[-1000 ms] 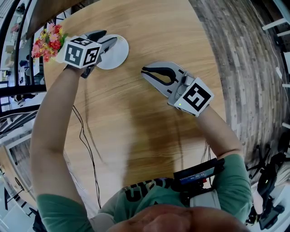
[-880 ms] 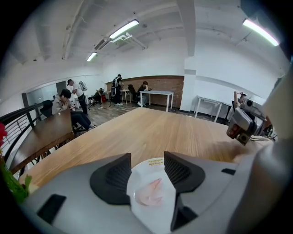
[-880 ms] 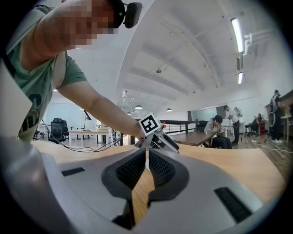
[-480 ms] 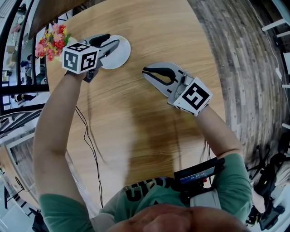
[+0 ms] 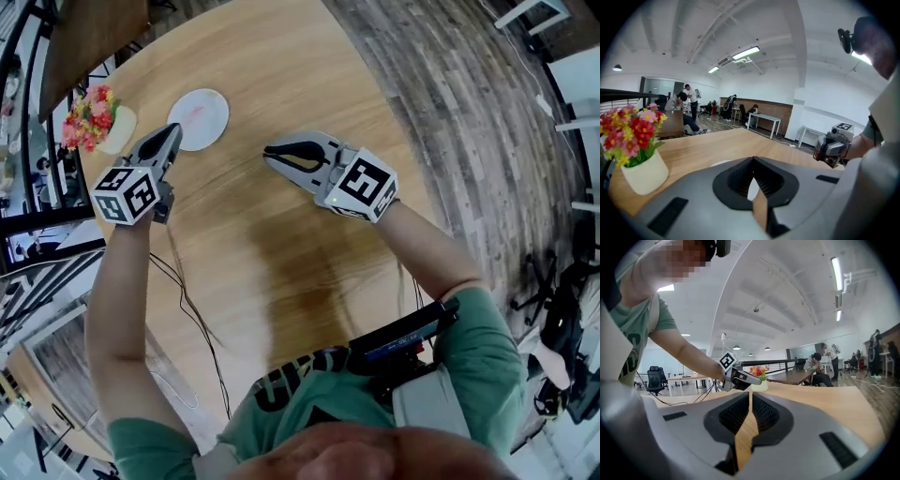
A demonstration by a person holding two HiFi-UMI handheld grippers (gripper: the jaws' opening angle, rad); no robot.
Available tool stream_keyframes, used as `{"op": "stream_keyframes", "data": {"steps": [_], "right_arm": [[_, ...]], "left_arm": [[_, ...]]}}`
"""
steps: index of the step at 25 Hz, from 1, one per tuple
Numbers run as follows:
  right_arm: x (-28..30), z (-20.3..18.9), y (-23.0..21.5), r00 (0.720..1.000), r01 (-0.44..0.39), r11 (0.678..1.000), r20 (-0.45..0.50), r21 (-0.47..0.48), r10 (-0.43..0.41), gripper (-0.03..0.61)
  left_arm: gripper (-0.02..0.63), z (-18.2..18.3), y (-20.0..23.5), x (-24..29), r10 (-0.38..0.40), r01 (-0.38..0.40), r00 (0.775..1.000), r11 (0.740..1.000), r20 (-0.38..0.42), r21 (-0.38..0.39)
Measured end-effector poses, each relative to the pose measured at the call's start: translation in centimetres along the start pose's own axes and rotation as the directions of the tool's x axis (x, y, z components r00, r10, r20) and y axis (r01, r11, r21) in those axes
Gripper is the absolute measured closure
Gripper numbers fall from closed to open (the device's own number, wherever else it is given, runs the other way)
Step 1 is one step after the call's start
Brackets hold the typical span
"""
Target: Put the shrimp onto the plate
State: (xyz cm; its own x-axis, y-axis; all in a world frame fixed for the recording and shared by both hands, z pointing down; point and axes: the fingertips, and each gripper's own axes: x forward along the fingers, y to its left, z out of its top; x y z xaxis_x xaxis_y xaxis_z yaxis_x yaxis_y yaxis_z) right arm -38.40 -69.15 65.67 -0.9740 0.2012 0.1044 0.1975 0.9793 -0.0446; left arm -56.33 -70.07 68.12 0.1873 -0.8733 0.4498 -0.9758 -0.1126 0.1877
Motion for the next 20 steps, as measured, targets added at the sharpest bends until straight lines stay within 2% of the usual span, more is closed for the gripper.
{"op": "stream_keyframes", "data": {"steps": [6,12,17,20], "right_arm": [[-3.1,-0.6,2.4,0.998,0.041,0.997,-0.047,0.065,-0.038,0.571],[-5.4,1.1,3.1,0.997,0.051,0.995,-0.059,0.09,-0.046,0.571],[-6.5,3.2,5.7,0.997,0.051,0.994,-0.06,0.096,-0.045,0.571],[-7.2,4.3,7.4,0.997,0.048,0.994,-0.065,0.097,-0.041,0.571]], "left_arm": [[0.609,-1.3,-3.6,-5.7,0.009,-0.004,0.999,0.995,0.048,-0.104],[0.609,-3.5,-6.4,-11.4,0.11,-0.107,0.993,0.991,0.031,-0.076],[0.609,-3.4,-9.9,-15.3,0.133,-0.127,0.988,0.988,0.073,-0.089],[0.609,-2.7,-12.3,-17.7,0.135,-0.129,0.986,0.989,0.093,-0.07]]}}
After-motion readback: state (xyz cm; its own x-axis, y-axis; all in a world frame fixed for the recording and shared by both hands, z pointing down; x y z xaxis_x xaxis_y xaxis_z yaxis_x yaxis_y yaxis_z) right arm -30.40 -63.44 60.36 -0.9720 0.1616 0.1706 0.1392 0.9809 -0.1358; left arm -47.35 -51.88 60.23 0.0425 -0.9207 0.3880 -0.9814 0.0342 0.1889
